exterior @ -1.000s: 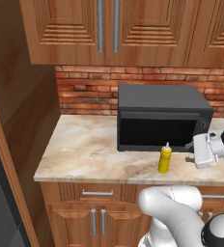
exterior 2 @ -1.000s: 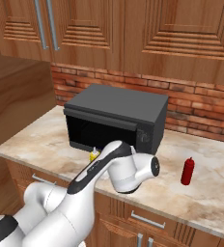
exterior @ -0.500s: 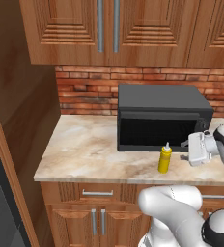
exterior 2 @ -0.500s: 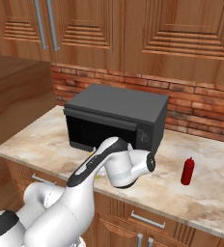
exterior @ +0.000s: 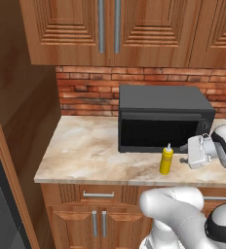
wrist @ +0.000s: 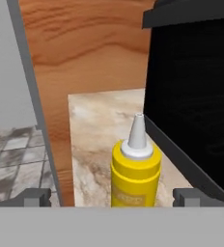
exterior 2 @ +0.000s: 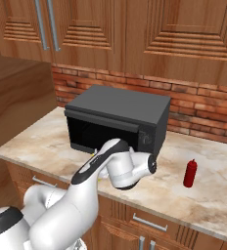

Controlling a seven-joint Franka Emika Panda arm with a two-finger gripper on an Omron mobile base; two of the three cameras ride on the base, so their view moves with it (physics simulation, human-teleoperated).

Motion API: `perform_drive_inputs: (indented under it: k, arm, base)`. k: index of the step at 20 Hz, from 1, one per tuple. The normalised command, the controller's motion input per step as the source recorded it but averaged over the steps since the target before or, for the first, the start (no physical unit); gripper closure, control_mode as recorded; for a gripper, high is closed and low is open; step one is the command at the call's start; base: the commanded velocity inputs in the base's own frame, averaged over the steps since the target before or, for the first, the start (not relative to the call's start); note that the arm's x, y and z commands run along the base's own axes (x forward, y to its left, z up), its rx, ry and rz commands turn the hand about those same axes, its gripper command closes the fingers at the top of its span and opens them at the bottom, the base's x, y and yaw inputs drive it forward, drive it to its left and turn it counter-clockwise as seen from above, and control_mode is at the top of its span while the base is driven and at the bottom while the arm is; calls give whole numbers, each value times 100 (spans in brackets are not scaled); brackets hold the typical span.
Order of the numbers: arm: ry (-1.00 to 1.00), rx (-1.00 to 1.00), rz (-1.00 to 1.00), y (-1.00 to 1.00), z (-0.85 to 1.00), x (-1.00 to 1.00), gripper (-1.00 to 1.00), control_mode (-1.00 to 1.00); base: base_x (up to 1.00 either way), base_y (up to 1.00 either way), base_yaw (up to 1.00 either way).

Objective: Place the ketchup and mustard from the counter to the top shelf of the fridge. If the existing items in the fridge are on the top shelf, move them to other shelves.

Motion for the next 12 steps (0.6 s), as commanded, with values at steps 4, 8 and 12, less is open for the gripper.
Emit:
perform_drive_inputs:
  k: [4,8,12]
  arm:
    - [6,-3,3,6,-27,0,-100,-100]
    - [4,0,4,3,-12,3,-100,-100]
    - [2,0,6,2,0,11,-100,-100]
  base:
    - [0,0,0]
    - [0,0,0]
    - [0,0,0]
